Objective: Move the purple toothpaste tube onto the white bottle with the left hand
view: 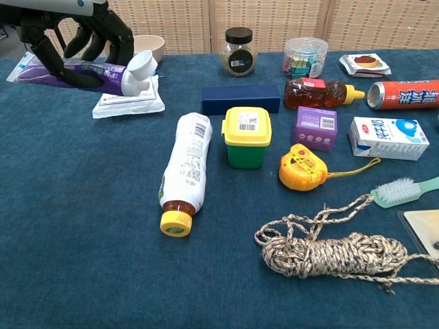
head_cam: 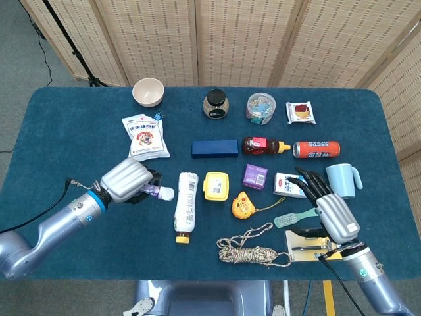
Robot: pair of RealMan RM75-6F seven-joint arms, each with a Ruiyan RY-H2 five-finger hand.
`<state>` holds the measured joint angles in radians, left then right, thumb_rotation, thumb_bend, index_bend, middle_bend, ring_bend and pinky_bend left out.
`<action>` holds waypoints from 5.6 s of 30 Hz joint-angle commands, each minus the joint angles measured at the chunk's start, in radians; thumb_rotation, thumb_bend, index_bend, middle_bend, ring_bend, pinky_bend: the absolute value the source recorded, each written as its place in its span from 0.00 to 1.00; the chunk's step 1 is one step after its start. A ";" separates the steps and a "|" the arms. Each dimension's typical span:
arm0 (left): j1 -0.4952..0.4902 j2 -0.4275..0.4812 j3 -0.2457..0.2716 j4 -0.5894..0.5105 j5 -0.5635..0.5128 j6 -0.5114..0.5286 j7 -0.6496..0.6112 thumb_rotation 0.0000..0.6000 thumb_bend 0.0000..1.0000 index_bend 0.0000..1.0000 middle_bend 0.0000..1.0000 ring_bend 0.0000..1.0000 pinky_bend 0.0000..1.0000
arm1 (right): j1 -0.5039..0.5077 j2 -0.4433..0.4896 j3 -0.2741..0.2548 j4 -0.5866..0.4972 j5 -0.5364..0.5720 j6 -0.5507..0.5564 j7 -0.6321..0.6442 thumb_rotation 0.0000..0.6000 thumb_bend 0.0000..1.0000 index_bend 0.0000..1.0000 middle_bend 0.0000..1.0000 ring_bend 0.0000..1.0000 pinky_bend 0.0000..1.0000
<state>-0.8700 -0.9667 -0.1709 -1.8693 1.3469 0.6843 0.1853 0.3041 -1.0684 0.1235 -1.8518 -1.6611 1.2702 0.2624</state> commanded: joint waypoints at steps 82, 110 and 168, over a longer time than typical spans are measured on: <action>-0.529 -0.222 0.111 0.056 -0.681 -0.011 0.301 1.00 1.00 0.63 0.54 0.60 0.59 | 0.325 -0.255 -0.010 0.154 0.031 -0.165 0.094 1.00 0.00 0.21 0.00 0.00 0.00; -0.538 -0.243 0.116 0.070 -0.683 0.018 0.289 1.00 1.00 0.62 0.54 0.60 0.59 | 0.345 -0.267 -0.026 0.147 0.056 -0.183 0.056 1.00 0.00 0.21 0.00 0.00 0.00; -0.380 -0.215 0.092 -0.008 -0.489 0.147 0.228 1.00 1.00 0.62 0.54 0.60 0.59 | 0.358 -0.311 -0.032 0.185 0.099 -0.192 0.075 1.00 0.00 0.19 0.00 0.00 0.00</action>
<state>-1.2510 -1.1823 -0.0798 -1.8769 0.8568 0.8300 0.4119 0.6646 -1.3818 0.0912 -1.6661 -1.5635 1.0755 0.3347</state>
